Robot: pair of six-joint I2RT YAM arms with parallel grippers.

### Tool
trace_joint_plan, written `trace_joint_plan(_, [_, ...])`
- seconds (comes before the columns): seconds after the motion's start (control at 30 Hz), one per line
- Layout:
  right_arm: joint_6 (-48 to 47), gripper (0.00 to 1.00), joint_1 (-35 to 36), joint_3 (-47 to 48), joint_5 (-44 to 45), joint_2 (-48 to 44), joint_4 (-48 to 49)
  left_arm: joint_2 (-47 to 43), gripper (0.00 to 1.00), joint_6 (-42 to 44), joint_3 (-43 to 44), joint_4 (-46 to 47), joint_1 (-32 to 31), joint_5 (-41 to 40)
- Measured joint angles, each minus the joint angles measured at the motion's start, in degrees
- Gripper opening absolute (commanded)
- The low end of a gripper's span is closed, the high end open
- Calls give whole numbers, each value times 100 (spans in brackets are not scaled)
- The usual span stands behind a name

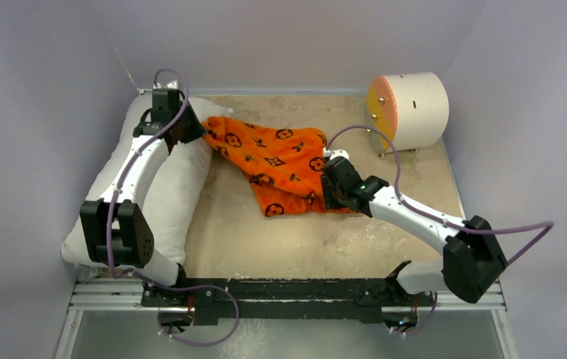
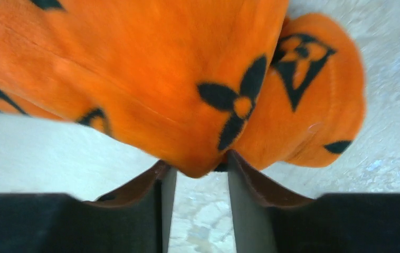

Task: Remove the pillowcase from the pillow
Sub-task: Fold the pillowcase at the center of the board.

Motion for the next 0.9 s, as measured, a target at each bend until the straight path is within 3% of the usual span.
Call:
trace_joint_plan(0.07, [92, 75, 0, -197, -192, 173, -20, -9, 0, 28, -400, -68, 0, -4])
trace_joint_plan(0.17, [92, 80, 7, -227, -321, 140, 9, -9, 0, 33, -693, -164, 0, -13])
trace_joint_plan(0.37, [-50, 71, 7, 125, -201, -262, 245, -11, 0, 46, -697, -70, 0, -20])
trace_joint_plan(0.73, [-407, 71, 37, 319, -133, 448, 48, 55, 0, 129, -619, -50, 0, -15])
trace_joint_plan(0.9, [-407, 55, 37, 319, -326, 546, 13, 92, 0, 129, -619, -52, 0, -15])
